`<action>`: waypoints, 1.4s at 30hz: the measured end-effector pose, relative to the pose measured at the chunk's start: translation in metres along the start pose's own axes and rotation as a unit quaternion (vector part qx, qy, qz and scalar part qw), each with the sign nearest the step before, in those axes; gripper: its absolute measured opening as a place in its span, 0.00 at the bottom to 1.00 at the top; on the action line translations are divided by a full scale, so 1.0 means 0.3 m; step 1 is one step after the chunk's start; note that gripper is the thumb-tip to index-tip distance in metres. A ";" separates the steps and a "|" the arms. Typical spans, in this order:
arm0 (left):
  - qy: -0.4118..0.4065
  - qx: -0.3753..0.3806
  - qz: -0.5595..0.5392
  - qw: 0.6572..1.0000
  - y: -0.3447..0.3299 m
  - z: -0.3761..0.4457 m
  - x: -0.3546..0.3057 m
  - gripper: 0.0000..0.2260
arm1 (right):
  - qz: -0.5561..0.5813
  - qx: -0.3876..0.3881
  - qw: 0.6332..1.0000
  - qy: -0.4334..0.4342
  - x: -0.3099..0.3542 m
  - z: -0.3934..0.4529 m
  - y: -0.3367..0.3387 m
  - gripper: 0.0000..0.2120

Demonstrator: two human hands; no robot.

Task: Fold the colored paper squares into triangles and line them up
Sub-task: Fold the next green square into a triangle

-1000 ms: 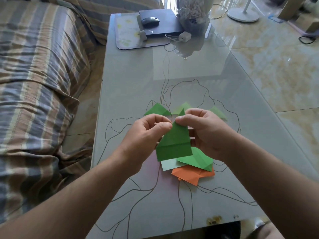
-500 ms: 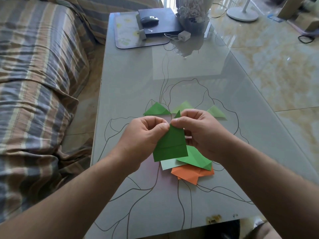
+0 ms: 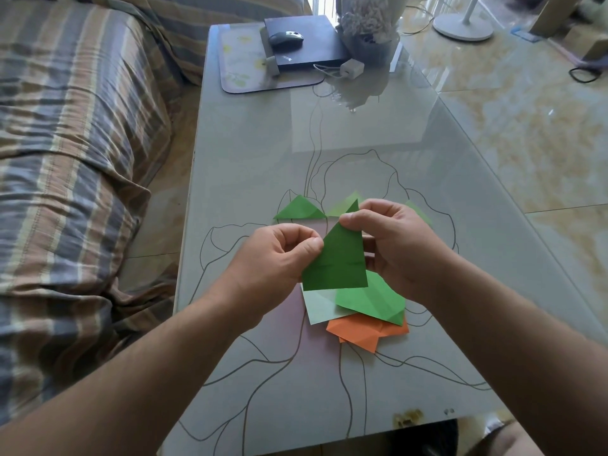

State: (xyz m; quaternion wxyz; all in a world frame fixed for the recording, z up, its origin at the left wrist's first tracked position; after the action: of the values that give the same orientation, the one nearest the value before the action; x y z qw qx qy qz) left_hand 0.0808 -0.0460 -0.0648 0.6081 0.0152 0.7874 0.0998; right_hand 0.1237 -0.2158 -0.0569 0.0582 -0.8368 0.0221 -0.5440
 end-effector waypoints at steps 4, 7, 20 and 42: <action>0.009 -0.009 0.002 1.000 0.008 0.008 0.009 0.07 | 0.013 -0.007 1.000 0.001 0.006 0.004 0.008 0.13; 0.022 -0.012 -0.008 1.000 0.012 0.011 0.012 0.07 | 0.019 -0.007 1.000 0.001 0.010 0.007 0.012 0.13; 0.028 0.007 0.017 0.999 0.013 0.015 0.014 0.07 | 0.047 -0.004 0.999 -0.001 0.027 0.020 0.030 0.18; 0.013 -0.005 0.009 1.000 0.014 0.004 -0.001 0.11 | 0.044 -0.066 0.996 -0.048 0.005 0.042 0.051 0.08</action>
State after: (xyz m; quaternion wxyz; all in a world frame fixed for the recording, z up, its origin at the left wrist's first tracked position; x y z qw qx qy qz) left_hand 0.0817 -0.0417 -0.0639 0.5971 0.0183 0.7945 0.1095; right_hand 0.1361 -0.2300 -0.0625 0.0274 -0.8622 0.0920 -0.4973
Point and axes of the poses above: each hand's wrist, its own z-axis towards the middle knuckle, its own y-axis out of the back of the hand, x = y × z, the point moved 4 cm from there along z, towards the middle knuckle, and after that the axes turned 12 degrees about -x, right-handed, at the moved point
